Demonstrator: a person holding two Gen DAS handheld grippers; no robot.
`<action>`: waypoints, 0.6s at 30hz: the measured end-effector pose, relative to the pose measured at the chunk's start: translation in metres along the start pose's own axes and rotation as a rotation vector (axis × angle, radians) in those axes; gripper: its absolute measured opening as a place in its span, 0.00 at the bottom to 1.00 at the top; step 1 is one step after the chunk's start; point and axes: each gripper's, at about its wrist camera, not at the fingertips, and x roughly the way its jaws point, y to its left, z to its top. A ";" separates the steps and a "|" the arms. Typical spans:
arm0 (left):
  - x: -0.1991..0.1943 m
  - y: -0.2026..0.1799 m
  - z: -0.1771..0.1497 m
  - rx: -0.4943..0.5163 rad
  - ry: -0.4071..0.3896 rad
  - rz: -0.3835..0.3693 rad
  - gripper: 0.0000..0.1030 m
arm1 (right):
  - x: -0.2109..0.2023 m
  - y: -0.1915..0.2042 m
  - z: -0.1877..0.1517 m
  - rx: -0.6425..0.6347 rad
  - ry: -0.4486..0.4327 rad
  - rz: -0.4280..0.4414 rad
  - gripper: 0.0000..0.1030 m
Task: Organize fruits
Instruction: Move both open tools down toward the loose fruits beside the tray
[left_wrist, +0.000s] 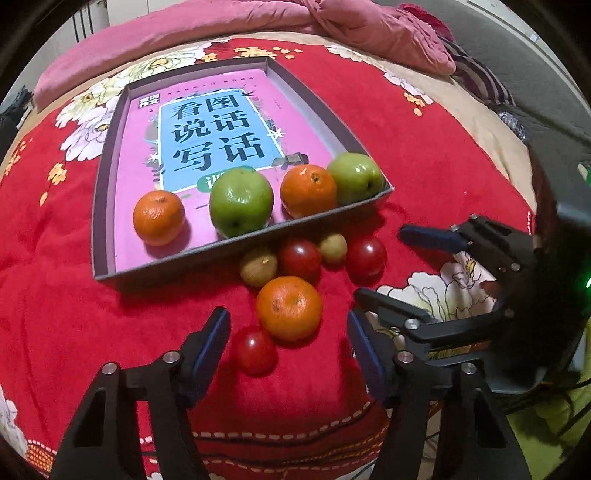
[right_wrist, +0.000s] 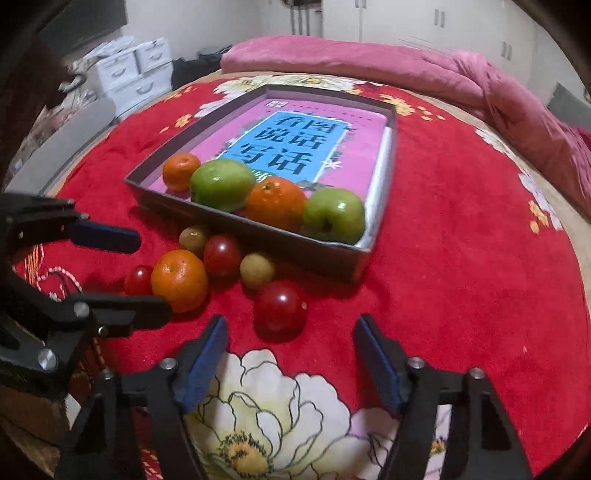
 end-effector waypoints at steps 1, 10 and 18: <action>0.001 0.000 0.002 0.001 0.004 -0.003 0.59 | 0.002 0.001 0.001 -0.011 0.000 0.000 0.57; 0.014 -0.003 0.006 0.004 0.032 0.004 0.57 | 0.007 0.006 0.001 -0.055 -0.020 0.020 0.32; 0.024 -0.007 0.007 0.008 0.045 0.023 0.50 | -0.003 -0.009 -0.004 0.027 -0.028 0.071 0.32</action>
